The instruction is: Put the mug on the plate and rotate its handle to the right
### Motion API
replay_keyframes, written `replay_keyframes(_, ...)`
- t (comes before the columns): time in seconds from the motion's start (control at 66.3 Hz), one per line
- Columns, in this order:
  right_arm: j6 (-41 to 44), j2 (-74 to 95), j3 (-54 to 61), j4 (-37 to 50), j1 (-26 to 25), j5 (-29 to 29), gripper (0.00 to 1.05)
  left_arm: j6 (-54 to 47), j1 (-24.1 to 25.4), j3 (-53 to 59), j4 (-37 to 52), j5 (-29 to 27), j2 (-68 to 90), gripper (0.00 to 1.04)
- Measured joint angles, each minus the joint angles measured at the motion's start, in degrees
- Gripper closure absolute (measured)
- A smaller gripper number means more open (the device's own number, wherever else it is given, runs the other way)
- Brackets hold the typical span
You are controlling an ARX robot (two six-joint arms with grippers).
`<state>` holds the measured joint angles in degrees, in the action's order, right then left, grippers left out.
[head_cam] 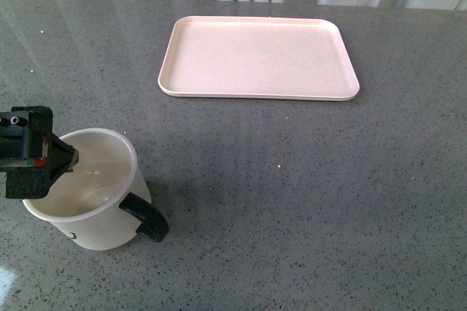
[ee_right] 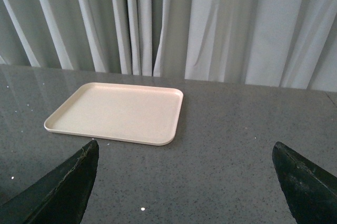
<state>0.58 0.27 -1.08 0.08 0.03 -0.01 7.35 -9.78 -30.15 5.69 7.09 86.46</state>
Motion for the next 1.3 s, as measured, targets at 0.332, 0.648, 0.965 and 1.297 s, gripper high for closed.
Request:
replay_keyframes(0.332, 0.0, 0.0, 0.0, 0.0, 0.0, 0.0, 0.09, -0.7, -1.8, -0.8, 0.5, -0.1, 2.8, 0.28)
replay_keyframes(0.648, 0.0, 0.0, 0.0, 0.0, 0.0, 0.0, 0.09, -0.7, -3.4, -1.9, -0.7, -1.2, 3.5, 0.85)
replay_keyframes(0.965, 0.0, 0.0, 0.0, 0.0, 0.0, 0.0, 0.09, -0.7, -6.0, -7.4, -6.9, -1.7, 0.9, 1.03)
replay_keyframes(1.297, 0.0, 0.0, 0.0, 0.0, 0.0, 0.0, 0.09, -4.8, -7.7, -23.1, -12.8, -0.9, 8.6, 1.03)
